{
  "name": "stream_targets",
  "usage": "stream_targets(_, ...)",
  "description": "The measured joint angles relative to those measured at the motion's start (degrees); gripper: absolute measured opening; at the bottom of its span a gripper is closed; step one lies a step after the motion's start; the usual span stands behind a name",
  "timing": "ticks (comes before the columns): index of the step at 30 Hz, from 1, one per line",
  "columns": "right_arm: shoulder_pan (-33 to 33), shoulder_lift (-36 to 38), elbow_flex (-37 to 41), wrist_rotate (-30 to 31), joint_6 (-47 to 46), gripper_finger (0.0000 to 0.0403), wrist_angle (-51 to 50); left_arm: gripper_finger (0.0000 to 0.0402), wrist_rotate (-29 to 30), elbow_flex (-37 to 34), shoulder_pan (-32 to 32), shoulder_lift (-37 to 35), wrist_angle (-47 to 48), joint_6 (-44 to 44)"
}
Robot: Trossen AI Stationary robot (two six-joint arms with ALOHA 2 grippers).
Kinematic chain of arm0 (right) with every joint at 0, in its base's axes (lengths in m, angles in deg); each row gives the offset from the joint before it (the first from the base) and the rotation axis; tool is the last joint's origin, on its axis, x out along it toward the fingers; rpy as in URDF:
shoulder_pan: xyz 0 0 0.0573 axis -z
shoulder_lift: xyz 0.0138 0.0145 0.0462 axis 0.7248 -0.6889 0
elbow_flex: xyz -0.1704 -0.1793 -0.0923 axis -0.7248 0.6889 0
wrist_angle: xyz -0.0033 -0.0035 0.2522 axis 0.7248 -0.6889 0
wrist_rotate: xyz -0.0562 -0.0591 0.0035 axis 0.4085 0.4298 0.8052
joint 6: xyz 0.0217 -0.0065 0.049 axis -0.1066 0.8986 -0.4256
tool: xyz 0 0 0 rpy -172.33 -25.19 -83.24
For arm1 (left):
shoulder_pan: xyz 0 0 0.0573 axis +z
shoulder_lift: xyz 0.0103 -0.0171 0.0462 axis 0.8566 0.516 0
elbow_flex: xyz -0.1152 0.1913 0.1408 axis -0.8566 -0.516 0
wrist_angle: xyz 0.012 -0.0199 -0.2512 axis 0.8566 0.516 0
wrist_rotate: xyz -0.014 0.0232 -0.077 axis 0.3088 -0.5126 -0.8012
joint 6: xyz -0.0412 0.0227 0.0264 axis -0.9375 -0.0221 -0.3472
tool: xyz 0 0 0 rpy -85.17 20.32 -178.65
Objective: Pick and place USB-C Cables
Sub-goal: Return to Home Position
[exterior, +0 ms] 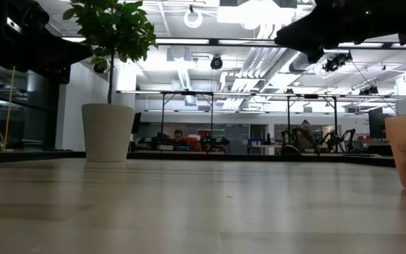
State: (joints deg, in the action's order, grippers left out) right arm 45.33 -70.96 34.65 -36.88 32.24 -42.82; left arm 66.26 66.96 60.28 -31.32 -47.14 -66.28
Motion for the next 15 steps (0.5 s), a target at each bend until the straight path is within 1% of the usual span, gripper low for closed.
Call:
stream_targets(2,0.0,1.6,0.0,2.9,0.0,0.0079,-2.4,0.0,0.0,0.0,0.0,0.0,0.0,0.0)
stream_targets(4,0.0,3.9,0.0,5.1,0.2,0.0034,-6.2,0.0001,0.0,0.0,0.0,0.0,0.0,0.0)
stream_targets(5,0.0,5.3,0.0,5.9,0.5,0.0018,-8.5,0.0001,0.0,0.0,0.0,0.0,0.0,0.0)
stream_targets(6,0.0,6.8,0.0,6.3,0.4,0.001,-10.7,0.0001,0.0,0.0,0.0,0.0,0.0,0.0)
stream_targets(9,0.0,11.8,0.0,6.9,-0.7,0.0017,-16.9,0.0001,0.0,0.0,0.0,0.0,0.0,0.0)
stream_targets(11,0.0,15.1,0.3,7.0,-1.5,0.0007,-19.8,0.0001,0.0,0.0,0.0,0.0,0.0,0.0)
stream_targets(15,0.0,21.8,4.5,5.9,-1.8,0.0005,-19.0,0.0001,-0.1,0.0,0.0,0.0,0.0,0.0)
